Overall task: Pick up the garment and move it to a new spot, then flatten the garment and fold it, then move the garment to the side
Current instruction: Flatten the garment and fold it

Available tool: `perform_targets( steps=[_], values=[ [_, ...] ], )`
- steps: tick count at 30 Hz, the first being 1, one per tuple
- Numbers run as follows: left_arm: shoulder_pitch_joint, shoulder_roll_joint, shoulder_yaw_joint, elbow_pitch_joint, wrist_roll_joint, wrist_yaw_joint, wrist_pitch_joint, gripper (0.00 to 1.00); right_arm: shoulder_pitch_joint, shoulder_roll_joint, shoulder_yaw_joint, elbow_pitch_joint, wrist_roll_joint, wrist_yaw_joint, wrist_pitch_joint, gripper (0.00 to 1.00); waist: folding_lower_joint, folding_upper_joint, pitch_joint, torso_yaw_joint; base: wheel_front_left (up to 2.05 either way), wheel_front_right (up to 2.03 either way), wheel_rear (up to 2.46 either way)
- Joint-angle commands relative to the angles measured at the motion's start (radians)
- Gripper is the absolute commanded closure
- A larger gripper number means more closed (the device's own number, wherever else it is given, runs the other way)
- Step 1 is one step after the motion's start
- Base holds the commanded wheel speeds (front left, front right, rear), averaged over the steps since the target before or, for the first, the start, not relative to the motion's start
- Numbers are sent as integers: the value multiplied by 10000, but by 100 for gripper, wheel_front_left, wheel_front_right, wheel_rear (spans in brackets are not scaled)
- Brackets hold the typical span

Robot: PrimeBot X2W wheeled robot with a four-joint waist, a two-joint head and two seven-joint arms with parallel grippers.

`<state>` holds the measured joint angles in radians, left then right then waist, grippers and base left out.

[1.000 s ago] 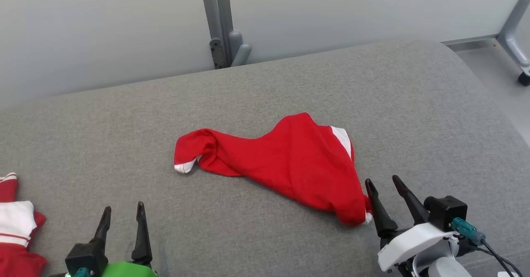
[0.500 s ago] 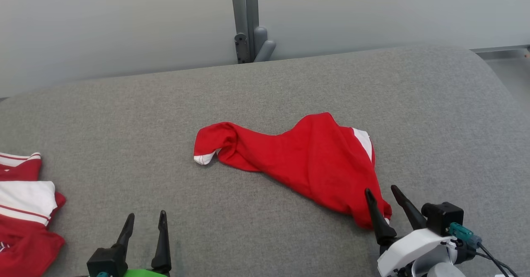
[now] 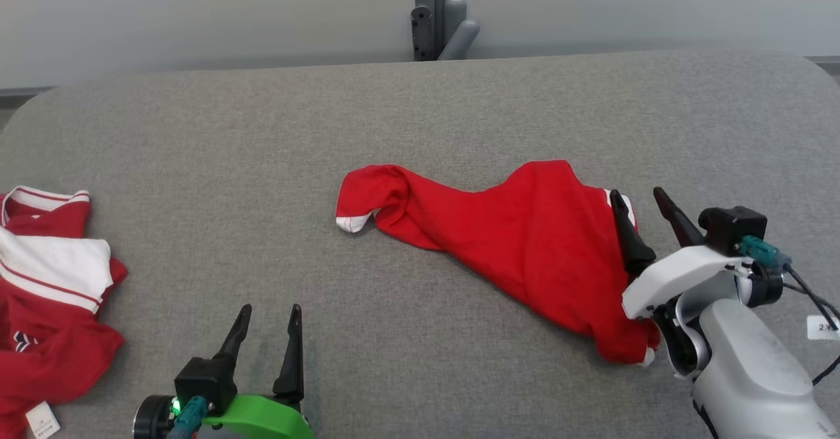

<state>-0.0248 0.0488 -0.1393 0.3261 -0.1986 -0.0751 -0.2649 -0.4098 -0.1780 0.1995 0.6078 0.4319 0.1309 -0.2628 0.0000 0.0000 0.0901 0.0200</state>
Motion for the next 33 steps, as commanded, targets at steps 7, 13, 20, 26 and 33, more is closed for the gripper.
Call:
perform_targets(
  steps=[7, 13, 20, 26, 33],
  values=[
    [-461, 28, -328, 304, -268, 104, 9, 0, -1569, -269, -114, 2584, 201, -3, 7, 0, 0, 0, 835, 868, 0, 0, 0],
    [-553, 27, -389, 420, -336, 148, 8, 0, -2211, -262, 535, 3775, 500, -3, 67, 0, 0, 0, 1042, 1076, 0, 0, 0],
    [-721, 29, -582, 461, -426, 153, 9, 0, -2529, -321, 898, 4584, 835, -3, 54, 99, 0, 0, 1109, 1188, 0, 0, 0],
    [-698, 29, -699, 409, -481, 155, 9, 0, -2767, -418, 1008, 4460, 1050, -3, -37, 100, 0, 0, 1051, 1178, 0, 0, 0],
    [-589, 28, -755, 491, -544, 106, 9, 0, -3240, -694, 446, 2407, 866, -3, -33, 100, 0, 0, 871, 1149, 0, 0, 0]
  ],
)
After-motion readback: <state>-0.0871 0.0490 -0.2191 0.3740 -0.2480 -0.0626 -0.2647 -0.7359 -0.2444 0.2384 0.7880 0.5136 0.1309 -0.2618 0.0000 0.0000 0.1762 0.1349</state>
